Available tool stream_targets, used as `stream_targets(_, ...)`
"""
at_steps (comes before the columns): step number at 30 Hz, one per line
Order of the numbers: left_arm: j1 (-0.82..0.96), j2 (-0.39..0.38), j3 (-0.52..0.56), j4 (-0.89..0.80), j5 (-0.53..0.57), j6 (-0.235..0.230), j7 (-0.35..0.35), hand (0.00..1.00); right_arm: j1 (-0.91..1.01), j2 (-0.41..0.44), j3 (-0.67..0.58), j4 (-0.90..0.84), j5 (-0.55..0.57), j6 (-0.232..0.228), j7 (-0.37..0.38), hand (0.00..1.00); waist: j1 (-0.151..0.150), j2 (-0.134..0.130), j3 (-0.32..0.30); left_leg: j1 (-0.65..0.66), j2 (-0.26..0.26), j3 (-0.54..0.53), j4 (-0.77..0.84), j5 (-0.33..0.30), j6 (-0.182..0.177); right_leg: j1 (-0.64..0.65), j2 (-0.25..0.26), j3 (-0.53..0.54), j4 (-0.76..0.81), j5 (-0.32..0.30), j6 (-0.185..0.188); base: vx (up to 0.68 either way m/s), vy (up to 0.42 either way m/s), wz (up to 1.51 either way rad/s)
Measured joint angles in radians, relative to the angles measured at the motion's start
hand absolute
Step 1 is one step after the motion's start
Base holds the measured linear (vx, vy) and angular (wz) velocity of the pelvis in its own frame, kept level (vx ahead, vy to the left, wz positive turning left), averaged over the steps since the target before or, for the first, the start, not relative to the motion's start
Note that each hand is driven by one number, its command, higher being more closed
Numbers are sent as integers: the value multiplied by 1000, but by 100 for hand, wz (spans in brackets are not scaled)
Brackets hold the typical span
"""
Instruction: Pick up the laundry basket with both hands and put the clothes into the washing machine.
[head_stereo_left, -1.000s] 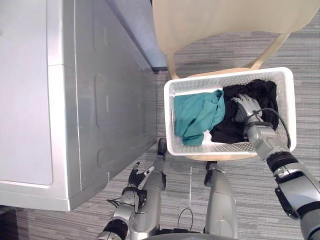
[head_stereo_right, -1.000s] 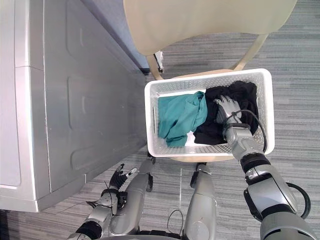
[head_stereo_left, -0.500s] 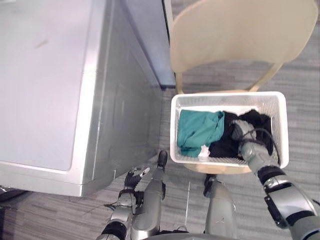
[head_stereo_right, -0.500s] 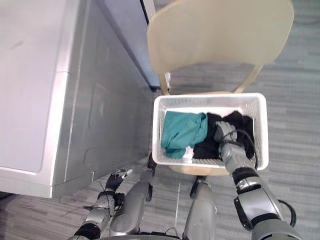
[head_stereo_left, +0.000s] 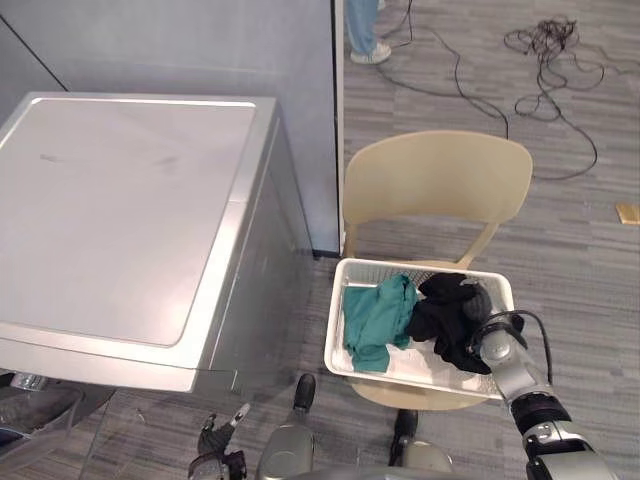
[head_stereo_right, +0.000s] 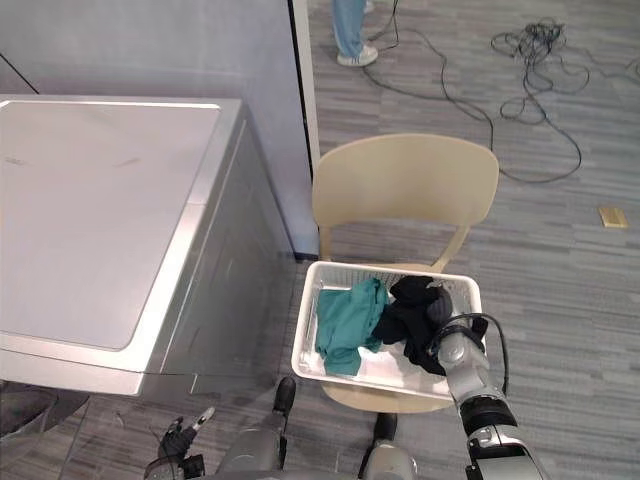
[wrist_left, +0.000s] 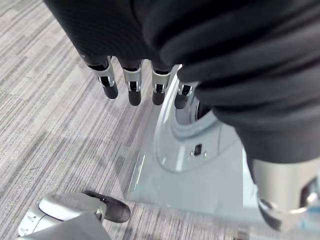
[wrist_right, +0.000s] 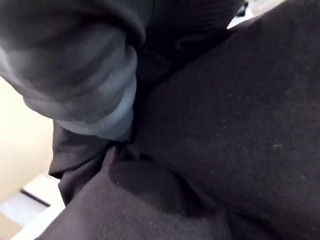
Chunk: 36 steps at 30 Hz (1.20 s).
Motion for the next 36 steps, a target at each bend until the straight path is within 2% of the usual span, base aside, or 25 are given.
stream_targets(4,35,6,117,-19,-46,1,1,0,8,0,-48,-94,0,-5,-3,100,5,-7,-27,33,-3,-7,-15,-1,1,38,1,-2,-29,9,3,8,3,1)
stream_targets(6,69,6,197,-103,-91,0,1,0,28,0,-79,-172,0,-5,-4,100,9,-12,-56,35,-2,-7,-19,-2,2,44,3,-2,-42,10,4,0,0,0)
stream_targets(8,112,5,302,-255,-121,-2,8,0,47,2,-115,-260,-1,-6,-5,100,11,-20,-82,50,8,-5,-37,-2,1,57,11,1,-60,11,5,34,-35,-6)
stream_targets(13,147,-15,512,-729,-99,-17,96,0,52,3,-255,-494,-11,-13,-49,100,21,-28,-124,66,12,16,-37,-7,0,72,17,7,-70,14,0,22,-18,-6)
stream_targets(14,148,-15,530,-777,-92,-17,110,0,52,3,-265,-521,-11,-14,-53,100,26,-29,-132,68,12,19,-37,-9,1,72,17,10,-71,15,0,17,-9,-11)
stream_targets(17,113,-5,570,-1037,-30,-61,208,0,16,-1,-286,-642,-12,-19,-97,100,38,-29,-154,89,12,27,-37,-12,1,91,18,18,-81,22,-3,8,-8,-7)
stream_targets(20,57,37,521,-1194,-31,-92,250,0,-45,-5,-246,-695,-11,-21,-114,100,38,-31,-165,113,13,44,-38,-28,1,104,18,32,-86,20,-3,-47,-2,-16)
stream_targets(23,-17,123,383,-1359,-28,-128,264,0,-133,-39,-181,-715,-7,-47,-125,100,36,-39,-179,115,13,67,-39,-30,2,103,17,50,-94,17,1,-38,6,-18)
stream_targets(26,-116,206,250,-1405,12,-163,256,0,-223,-60,-123,-715,25,-66,-136,100,33,-40,-182,124,11,78,-39,-29,3,102,16,65,-93,25,2,-11,8,-16)
stream_targets(31,-229,300,59,-1372,8,-179,186,0,-322,-89,-65,-699,92,-78,-134,100,33,-38,-183,136,12,99,-41,-25,8,102,17,86,-93,37,2,6,-3,-13)
stream_targets(33,-320,330,-37,-1286,4,-181,142,0,-376,-89,-39,-677,129,-80,-133,100,30,-36,-184,139,12,107,-40,-25,8,101,17,92,-92,39,1,13,-3,-8)
stream_targets(36,-455,336,-153,-1127,-25,-175,114,0,-444,-67,8,-646,176,-85,-133,100,28,-36,-184,148,14,132,-41,-25,8,86,18,119,-77,39,1,-9,0,-22)
